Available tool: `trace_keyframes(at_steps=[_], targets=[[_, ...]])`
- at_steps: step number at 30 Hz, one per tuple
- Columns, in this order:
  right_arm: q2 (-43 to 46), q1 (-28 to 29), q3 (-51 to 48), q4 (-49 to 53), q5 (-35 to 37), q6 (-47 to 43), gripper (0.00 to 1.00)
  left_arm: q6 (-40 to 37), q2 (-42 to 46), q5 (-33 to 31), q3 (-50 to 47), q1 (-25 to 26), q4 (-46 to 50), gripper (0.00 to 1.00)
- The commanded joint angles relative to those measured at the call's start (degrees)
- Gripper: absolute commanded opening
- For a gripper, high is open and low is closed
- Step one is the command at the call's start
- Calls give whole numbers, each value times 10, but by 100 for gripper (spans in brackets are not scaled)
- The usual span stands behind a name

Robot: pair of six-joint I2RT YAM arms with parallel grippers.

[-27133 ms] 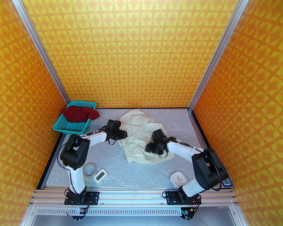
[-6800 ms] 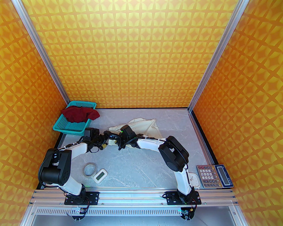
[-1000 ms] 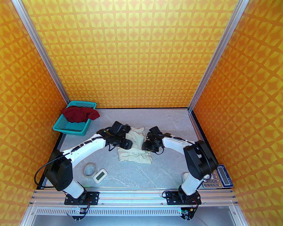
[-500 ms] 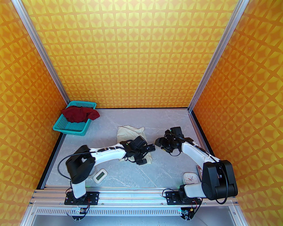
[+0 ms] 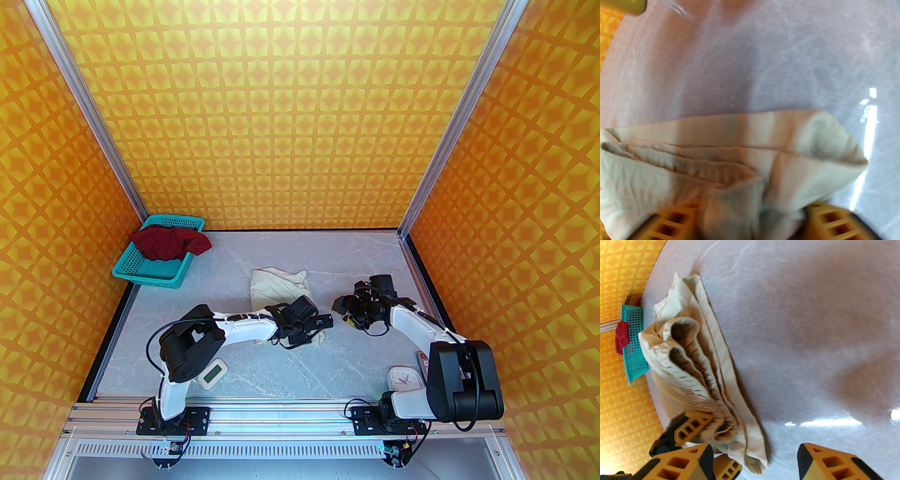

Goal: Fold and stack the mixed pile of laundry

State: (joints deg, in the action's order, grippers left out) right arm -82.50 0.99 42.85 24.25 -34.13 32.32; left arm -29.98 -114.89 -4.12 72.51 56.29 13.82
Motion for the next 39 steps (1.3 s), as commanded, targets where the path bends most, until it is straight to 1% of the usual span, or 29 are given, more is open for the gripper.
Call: trace_keyframes(at_steps=[1, 2, 3, 4, 6, 8, 11, 13, 18, 22, 25, 27, 29, 32, 34, 36, 39], targets=[[-13, -1, -7, -23, -28, 12, 64, 10, -13, 0, -38, 6, 0, 14], [-15, 0, -9, -28, -36, 14, 64, 15, -3, 0, -48, 6, -15, 6], [-15, 2, -11, -35, -45, 18, 64, 19, 9, 0, -57, 5, -31, 0], [-15, 6, -14, -42, -50, 22, 64, 21, 19, 1, -64, 4, -43, 0], [-17, 21, -24, -65, -64, 37, 69, 24, 41, 0, -76, 4, -67, 0], [-18, 37, -39, -109, -81, 68, 73, 24, 61, 1, -84, 3, -79, 0], [-20, 60, -58, -169, -87, 114, 80, 25, 92, 0, -101, 1, -102, 0], [-27, 75, -66, -207, -92, 140, 83, 26, 112, 1, -110, 0, -110, 0], [-66, 102, -82, -309, -113, 212, 86, 20, 140, 1, -124, -2, -117, 0], [-91, 137, -79, -362, -111, 256, 89, 20, 152, 0, -132, -4, -125, 0], [-116, 154, -86, -441, -119, 312, 90, 21, 160, 0, -138, -4, -131, 0], [-131, 160, -82, -474, -123, 332, 91, 22, 164, 1, -142, -4, -133, 0], [-143, 165, -72, -486, -124, 335, 91, 21, 167, 2, -146, -4, -131, 0], [-168, 170, -41, -468, -127, 310, 90, 24, 175, 6, -160, -4, -142, 0], [-190, 172, -16, -445, -132, 284, 87, 29, 182, 11, -168, -4, -148, 0], [-213, 173, 15, -408, -137, 249, 78, 31, 186, 15, -172, -3, -153, 0], [-240, 173, 65, -317, -131, 164, 63, 32, 187, 19, -174, -4, -152, 0]])
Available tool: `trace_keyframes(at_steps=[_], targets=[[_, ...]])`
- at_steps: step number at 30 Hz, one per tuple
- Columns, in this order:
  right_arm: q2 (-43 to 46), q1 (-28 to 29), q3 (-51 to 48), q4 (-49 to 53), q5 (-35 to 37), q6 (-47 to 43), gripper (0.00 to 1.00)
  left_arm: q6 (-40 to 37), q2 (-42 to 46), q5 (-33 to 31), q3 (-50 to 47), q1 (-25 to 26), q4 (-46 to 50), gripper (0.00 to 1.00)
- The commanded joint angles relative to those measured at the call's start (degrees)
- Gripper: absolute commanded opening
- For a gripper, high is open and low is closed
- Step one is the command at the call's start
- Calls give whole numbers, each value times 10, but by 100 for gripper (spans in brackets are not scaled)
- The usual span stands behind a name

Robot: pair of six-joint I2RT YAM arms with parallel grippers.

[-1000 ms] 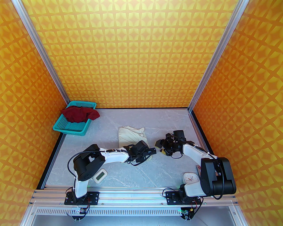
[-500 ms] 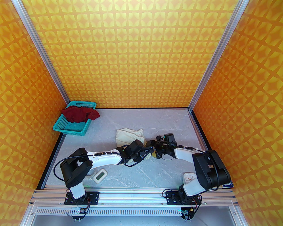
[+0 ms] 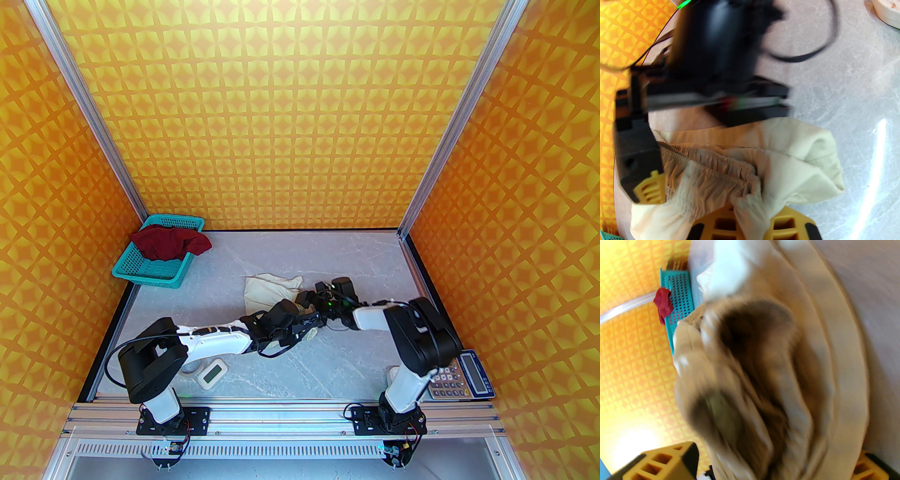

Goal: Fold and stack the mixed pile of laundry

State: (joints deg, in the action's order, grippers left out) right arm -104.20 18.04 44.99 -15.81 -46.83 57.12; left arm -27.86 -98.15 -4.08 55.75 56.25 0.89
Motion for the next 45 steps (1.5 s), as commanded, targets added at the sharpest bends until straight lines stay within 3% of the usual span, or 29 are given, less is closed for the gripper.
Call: trace_keyframes(at_steps=[1, 4, 6, 7, 9, 16, 19, 27, 36, 45], targets=[[-27, 3, 58, 118, 5, -113, 57, 13, 19, 19, -8, -4, -25, 0], [-40, 3, 84, 144, 12, -146, 32, 26, 22, 20, -15, -4, -28, 7], [-43, 2, 90, 130, 11, -137, 17, 43, 28, 19, -23, -4, -31, 23], [-43, 3, 95, 130, 13, -137, 9, 54, 32, 19, -27, -3, -32, 36], [-41, 1, 110, 146, 23, -155, 0, 77, 46, 19, -36, -3, -30, 54], [-29, -38, 251, 416, 206, -350, 0, 196, 164, 27, -75, -21, 1, 63], [-34, -70, 312, 497, 326, -421, 0, 248, 213, 30, -93, -44, 7, 64], [-106, -154, 466, 581, 561, -610, 0, 311, 256, 44, -127, -109, 6, 65], [-220, -238, 648, 604, 647, -672, 0, 328, 241, 74, -119, -145, 18, 64], [-339, -275, 808, 605, 740, -700, 0, 340, 187, 85, -67, -174, 51, 63]])
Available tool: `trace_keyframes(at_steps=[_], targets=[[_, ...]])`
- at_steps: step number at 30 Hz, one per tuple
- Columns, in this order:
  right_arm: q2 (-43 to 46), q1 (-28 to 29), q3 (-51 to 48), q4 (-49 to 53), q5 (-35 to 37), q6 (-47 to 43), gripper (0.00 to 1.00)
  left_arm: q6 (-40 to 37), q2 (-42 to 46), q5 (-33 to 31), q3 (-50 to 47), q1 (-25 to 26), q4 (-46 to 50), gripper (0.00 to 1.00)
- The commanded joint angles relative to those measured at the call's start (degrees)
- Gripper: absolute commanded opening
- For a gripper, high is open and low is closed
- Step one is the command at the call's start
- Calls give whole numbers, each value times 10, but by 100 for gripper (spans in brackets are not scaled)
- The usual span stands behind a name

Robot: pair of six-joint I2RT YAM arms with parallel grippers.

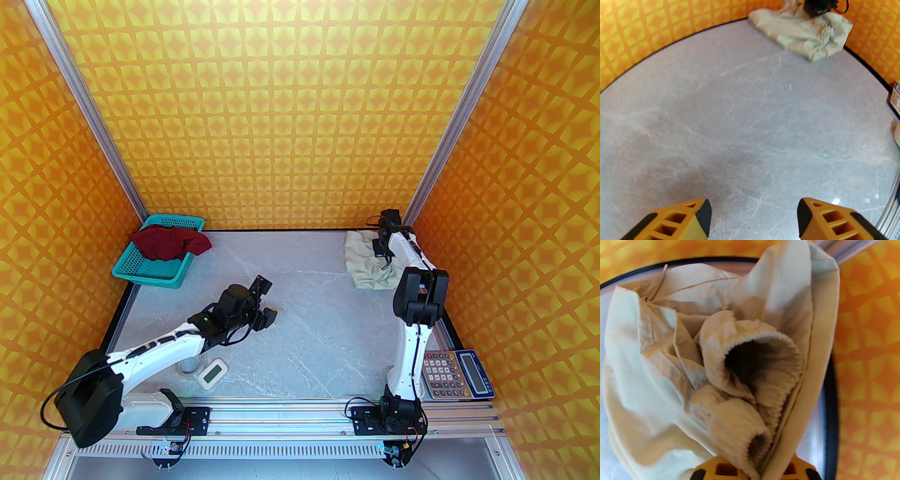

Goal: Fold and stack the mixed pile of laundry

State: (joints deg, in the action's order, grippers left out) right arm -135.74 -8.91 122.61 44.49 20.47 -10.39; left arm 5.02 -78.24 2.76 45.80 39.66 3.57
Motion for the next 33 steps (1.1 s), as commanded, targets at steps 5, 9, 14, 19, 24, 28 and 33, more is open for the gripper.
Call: trace_keyframes(at_steps=[5, 9, 14, 19, 24, 28, 33], targets=[[-33, -19, 24, -57, 149, -56, 4, 22, -37, 26, 60, -16, 34, 63], [-19, -22, -7, -128, 209, -87, 26, 35, -51, 39, 73, -43, 33, 63], [-14, -25, -4, -163, 231, -109, 67, 45, -51, 51, 76, -50, 29, 64], [23, -22, -29, -145, 197, -55, 78, 50, -32, 51, 60, -58, 24, 64], [103, 16, -126, -152, 146, -1, 80, 59, 4, 51, 55, -95, 38, 63], [191, 61, -249, -172, 72, 75, 79, 70, 35, 50, 72, -161, 89, 63], [300, 114, -412, -246, -62, 162, 76, 104, 13, 25, 157, -281, 204, 61]])
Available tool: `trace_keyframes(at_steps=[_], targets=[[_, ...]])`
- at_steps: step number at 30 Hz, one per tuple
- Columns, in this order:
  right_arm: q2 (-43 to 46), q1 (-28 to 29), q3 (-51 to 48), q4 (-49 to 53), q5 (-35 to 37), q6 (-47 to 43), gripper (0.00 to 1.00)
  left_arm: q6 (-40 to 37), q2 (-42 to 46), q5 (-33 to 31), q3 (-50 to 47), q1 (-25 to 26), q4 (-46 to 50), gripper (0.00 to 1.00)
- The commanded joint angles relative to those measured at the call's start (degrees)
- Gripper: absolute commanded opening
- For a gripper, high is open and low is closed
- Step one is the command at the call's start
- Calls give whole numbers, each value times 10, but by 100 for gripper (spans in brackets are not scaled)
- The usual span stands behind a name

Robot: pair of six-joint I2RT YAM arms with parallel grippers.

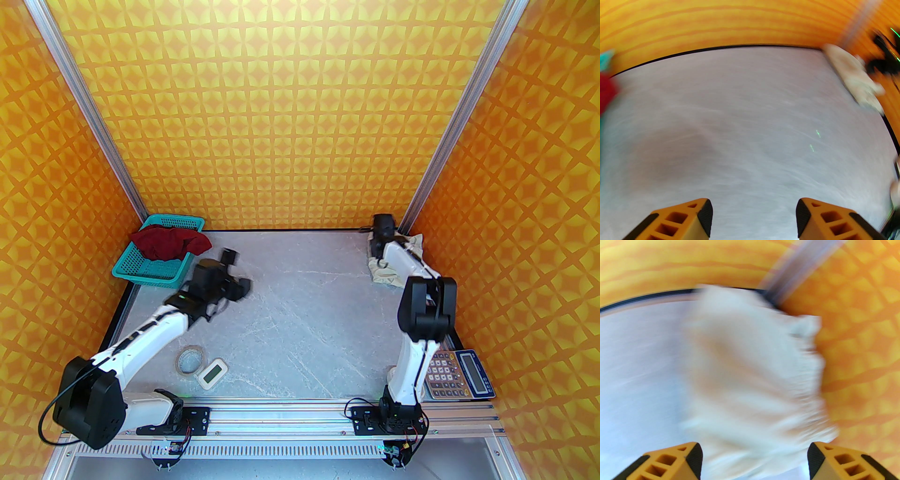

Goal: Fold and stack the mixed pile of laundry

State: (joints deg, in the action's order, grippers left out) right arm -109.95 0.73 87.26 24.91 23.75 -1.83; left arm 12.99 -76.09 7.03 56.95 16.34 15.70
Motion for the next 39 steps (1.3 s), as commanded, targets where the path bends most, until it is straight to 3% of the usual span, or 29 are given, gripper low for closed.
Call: trace_keyframes(at_steps=[1, 7, 12, 18, 24, 26, 27, 31, 33, 39], targets=[[58, 32, -82, -63, -113, 87, 76, 31, -17, -34, 63, -71, 102, 61], [102, 116, -130, -62, -184, 97, 76, 41, -123, -73, 191, -206, 195, 78], [111, 145, -146, -67, -251, 117, 76, 47, -277, -74, 330, -294, 212, 81], [102, 170, -157, -58, -281, 124, 76, 83, -450, -74, 520, -317, 254, 89], [91, 176, -159, -57, -299, 131, 73, 122, -583, -75, 665, -317, 282, 87], [91, 176, -159, -56, -294, 127, 72, 134, -610, -75, 690, -317, 283, 81], [90, 176, -155, -51, -290, 128, 72, 139, -621, -75, 697, -317, 281, 73], [94, 176, -147, -46, -301, 132, 70, 142, -622, -54, 683, -316, 239, 20], [98, 176, -145, -42, -292, 132, 69, 137, -590, -45, 649, -315, 197, 1], [108, 176, -134, -37, -294, 142, 65, 108, -464, 9, 576, -315, 79, 0]])
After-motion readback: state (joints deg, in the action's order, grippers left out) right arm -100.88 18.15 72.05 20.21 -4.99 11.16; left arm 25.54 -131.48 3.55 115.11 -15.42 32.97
